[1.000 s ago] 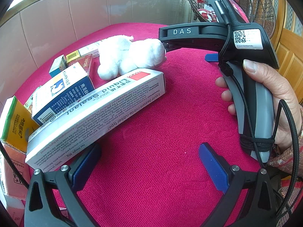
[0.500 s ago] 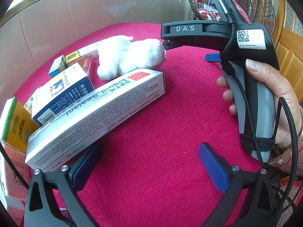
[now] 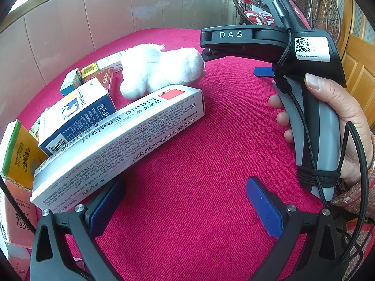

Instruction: Organize objects

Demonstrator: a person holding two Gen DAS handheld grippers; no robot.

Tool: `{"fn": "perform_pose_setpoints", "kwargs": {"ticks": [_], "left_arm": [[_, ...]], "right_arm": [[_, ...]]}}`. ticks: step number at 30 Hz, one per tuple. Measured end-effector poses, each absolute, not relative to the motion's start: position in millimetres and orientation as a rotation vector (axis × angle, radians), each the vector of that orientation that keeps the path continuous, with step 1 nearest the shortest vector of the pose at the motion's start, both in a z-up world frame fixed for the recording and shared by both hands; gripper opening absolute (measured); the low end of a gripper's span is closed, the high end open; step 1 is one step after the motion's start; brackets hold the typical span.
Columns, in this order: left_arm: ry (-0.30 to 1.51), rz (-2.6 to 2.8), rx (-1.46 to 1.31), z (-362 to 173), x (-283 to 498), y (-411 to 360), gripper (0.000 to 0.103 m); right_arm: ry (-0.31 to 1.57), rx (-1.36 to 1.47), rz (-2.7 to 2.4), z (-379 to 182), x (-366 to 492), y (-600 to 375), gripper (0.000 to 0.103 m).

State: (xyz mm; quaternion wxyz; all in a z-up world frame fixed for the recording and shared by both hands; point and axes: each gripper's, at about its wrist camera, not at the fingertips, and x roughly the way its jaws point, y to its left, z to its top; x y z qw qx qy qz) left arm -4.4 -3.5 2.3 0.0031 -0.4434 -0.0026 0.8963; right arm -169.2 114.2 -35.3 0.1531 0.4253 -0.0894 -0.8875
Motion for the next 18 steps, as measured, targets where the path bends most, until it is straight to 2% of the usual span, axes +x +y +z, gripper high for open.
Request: {"fn": "perform_pose_setpoints", "kwargs": {"ticks": [8,12,18], "left_arm": [[0.003,2.847,-1.395,4,-4,4,0.103],[0.115,2.963,-1.302,17,9,20,0.103],[-0.048,3.138,-1.108,61,61,5,0.103]], "right_arm": [[-0.24,1.238,-2.547,-35,-170,113,0.103],[-0.227,1.249,-2.549,-35,-170,113,0.103],[-0.228,1.251,-2.548,-36,-170,113,0.103]]}}
